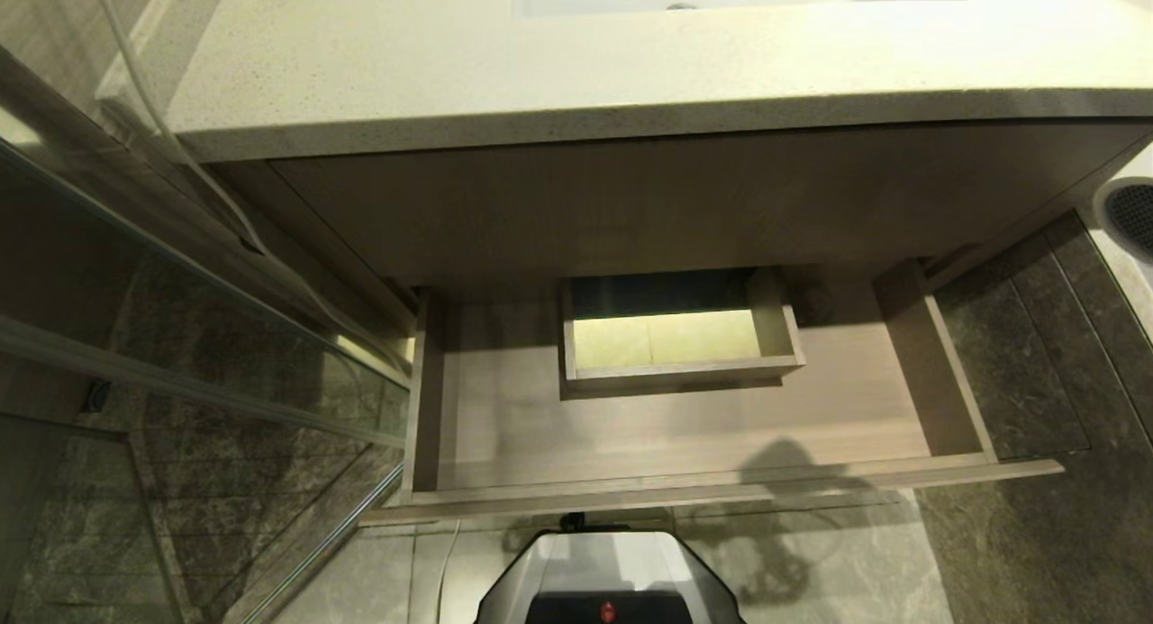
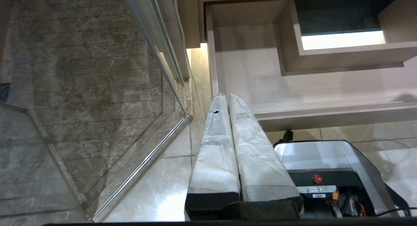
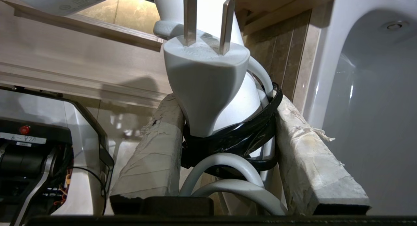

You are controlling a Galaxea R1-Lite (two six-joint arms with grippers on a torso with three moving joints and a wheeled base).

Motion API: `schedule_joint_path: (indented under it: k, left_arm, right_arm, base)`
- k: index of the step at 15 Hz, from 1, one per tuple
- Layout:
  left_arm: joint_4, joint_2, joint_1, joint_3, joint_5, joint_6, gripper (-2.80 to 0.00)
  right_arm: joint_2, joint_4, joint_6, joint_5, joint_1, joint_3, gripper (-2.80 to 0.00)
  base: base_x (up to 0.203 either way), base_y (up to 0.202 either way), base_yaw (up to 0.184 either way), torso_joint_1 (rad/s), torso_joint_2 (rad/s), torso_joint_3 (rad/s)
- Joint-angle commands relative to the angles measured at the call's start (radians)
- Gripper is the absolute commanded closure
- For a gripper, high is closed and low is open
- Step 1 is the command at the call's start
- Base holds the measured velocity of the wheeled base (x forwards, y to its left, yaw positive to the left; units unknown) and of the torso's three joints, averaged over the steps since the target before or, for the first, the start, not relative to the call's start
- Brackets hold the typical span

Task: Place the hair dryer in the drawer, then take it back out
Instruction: Put it into the drawer

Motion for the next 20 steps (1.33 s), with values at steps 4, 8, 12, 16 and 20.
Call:
schedule_joint_path:
  k: [4,8,12,16,20]
  left_arm:
    - [0.000,0.000,0.000,0.002,0.000,-0.002,0.00]
    - [0.000,0.000,0.000,0.001,0.000,-0.002,0.00]
    - [0.000,0.000,0.000,0.000,0.000,-0.002,0.00]
    - [0.000,0.000,0.000,0.000,0.000,-0.001,0.00]
    - [0.000,0.000,0.000,0.001,0.000,-0.002,0.00]
  right_arm:
    - [-0.010,-0.012,-0.004,0.000,0.000,0.021,0.00]
    - [-0.026,-0.025,-0.004,0.000,0.000,0.047,0.00]
    - [-0.041,-0.032,-0.004,0.000,0.002,0.088,0.00]
    - [-0.043,-0.073,-0.004,0.000,0.002,0.160,0.00]
    - [0.038,-0.108,-0.004,0.000,0.002,0.171,0.00]
  base:
    - [0.000,0.000,0.000,-0.247,0.44,0.183]
    - [0.000,0.000,0.000,-0.320,0.54,0.218]
    - [0.000,0.000,0.000,-0.323,0.52,0.201]
    - [0.000,0.000,0.000,-0.322,0.48,0.150]
    - [0.000,0.000,0.000,-0.206,0.40,0.213]
